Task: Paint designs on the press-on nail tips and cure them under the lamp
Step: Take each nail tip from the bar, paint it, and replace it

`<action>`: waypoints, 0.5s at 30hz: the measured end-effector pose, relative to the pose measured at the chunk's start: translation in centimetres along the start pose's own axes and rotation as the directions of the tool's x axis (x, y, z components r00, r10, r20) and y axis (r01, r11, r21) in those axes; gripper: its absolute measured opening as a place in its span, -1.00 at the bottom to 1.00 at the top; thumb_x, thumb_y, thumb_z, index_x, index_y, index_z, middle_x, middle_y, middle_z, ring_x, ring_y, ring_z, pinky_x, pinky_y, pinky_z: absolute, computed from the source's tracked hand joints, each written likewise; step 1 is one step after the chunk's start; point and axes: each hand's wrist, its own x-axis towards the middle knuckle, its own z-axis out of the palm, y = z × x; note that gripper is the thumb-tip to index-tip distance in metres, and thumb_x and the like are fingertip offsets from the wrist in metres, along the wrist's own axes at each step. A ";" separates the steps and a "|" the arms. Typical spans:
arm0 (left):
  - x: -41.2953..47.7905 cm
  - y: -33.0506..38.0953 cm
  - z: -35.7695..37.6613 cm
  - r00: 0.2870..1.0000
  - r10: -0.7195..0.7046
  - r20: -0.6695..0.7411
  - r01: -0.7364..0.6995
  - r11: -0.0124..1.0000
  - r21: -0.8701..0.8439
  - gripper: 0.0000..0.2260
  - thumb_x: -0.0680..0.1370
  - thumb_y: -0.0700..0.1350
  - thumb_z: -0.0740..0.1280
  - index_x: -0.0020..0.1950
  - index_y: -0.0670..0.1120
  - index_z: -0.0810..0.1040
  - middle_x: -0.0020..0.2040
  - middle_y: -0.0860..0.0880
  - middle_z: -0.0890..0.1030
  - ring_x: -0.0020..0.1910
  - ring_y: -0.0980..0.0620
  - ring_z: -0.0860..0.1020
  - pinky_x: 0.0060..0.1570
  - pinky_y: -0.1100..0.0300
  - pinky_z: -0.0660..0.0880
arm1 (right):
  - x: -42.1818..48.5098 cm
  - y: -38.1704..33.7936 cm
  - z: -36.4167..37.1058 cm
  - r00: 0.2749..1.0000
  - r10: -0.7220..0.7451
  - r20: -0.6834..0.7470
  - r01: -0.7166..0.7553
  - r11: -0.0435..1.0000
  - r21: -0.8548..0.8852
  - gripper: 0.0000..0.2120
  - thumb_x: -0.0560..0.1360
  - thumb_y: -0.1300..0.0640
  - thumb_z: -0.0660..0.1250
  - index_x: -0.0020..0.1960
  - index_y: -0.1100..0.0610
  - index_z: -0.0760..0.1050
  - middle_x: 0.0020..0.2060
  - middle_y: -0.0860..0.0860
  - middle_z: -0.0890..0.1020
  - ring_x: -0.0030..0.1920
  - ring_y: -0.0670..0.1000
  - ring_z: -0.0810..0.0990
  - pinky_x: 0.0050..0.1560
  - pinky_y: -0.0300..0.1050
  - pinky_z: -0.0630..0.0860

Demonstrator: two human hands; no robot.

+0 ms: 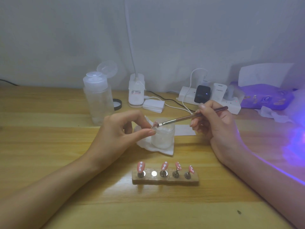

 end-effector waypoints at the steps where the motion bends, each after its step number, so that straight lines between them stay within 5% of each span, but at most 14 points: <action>1: 0.0 0.0 0.0 1.000 0.001 -0.001 -0.001 1.000 0.001 -0.89 0.44 -0.05 0.48 -0.22 -0.06 0.61 -0.43 0.39 0.47 -0.50 0.23 0.27 -0.40 0.52 0.21 | 0.0 0.1 0.0 1.000 0.002 -0.014 -0.003 1.000 -0.012 -0.67 0.60 0.13 0.28 -0.34 -0.02 0.50 -0.47 0.05 0.60 -0.45 -0.05 0.55 -0.42 -0.29 0.43; 15: 0.0 0.0 0.1 1.000 0.018 0.000 -0.018 1.000 0.013 -0.88 0.46 -0.08 0.49 -0.21 -0.06 0.60 -0.43 0.42 0.45 -0.51 0.26 0.29 -0.40 0.54 0.21 | 0.1 -0.1 -0.1 0.999 0.007 -0.037 -0.005 0.998 0.056 -0.71 0.58 0.06 0.30 -0.32 -0.02 0.52 -0.45 0.04 0.61 -0.43 -0.06 0.55 -0.45 -0.31 0.38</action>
